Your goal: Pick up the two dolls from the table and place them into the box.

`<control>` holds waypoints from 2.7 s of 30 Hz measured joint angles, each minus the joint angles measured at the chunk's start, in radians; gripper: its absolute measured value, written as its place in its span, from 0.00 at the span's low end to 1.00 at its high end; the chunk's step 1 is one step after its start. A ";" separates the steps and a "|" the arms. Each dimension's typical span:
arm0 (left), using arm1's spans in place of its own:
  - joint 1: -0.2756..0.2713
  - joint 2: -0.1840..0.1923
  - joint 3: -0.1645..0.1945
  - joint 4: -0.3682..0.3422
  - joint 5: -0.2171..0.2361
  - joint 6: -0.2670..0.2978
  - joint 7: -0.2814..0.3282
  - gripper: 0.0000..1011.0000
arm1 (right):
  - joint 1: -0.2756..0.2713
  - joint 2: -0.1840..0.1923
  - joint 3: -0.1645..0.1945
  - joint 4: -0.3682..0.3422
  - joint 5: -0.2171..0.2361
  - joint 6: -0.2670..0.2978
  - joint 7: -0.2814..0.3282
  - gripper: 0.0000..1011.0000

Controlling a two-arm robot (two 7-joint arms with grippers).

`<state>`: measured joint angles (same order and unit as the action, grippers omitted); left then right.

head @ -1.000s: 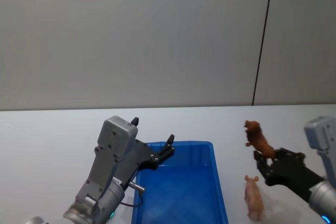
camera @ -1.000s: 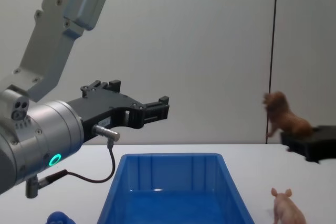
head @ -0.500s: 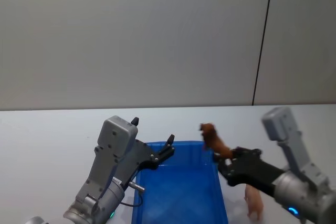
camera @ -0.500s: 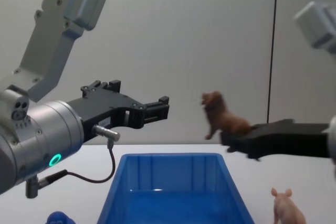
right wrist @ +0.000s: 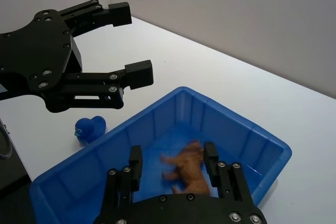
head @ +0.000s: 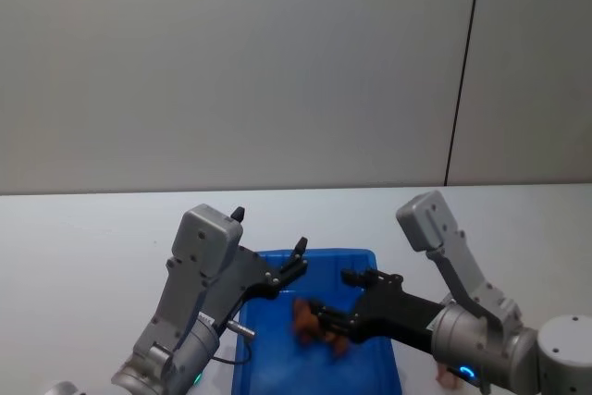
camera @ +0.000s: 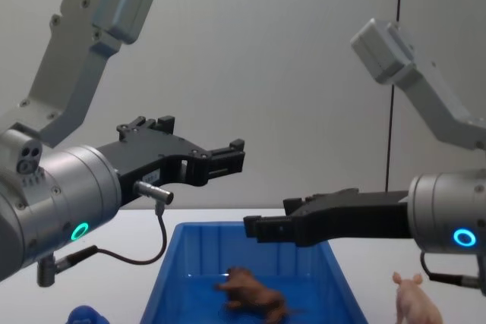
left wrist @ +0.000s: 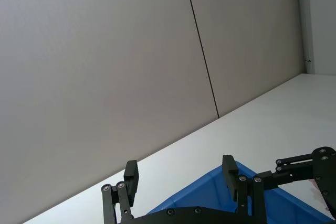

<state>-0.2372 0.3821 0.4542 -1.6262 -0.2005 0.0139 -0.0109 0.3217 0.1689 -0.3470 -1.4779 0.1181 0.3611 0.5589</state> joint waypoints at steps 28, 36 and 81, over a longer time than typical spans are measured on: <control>0.000 0.000 0.000 0.000 0.000 0.000 0.000 0.99 | -0.161 0.106 0.035 -0.132 0.062 -0.070 -0.198 0.99; 0.000 0.000 0.000 0.000 0.000 0.000 0.000 0.99 | -0.228 0.139 0.042 -0.176 0.080 -0.081 -0.277 0.99; 0.000 0.000 0.000 0.000 0.000 0.000 0.000 0.99 | -0.247 0.135 0.068 -0.041 0.154 -0.047 -0.384 0.70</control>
<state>-0.2372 0.3821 0.4542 -1.6262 -0.2003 0.0139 -0.0109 0.0750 0.3037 -0.2790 -1.5191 0.2718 0.3142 0.1746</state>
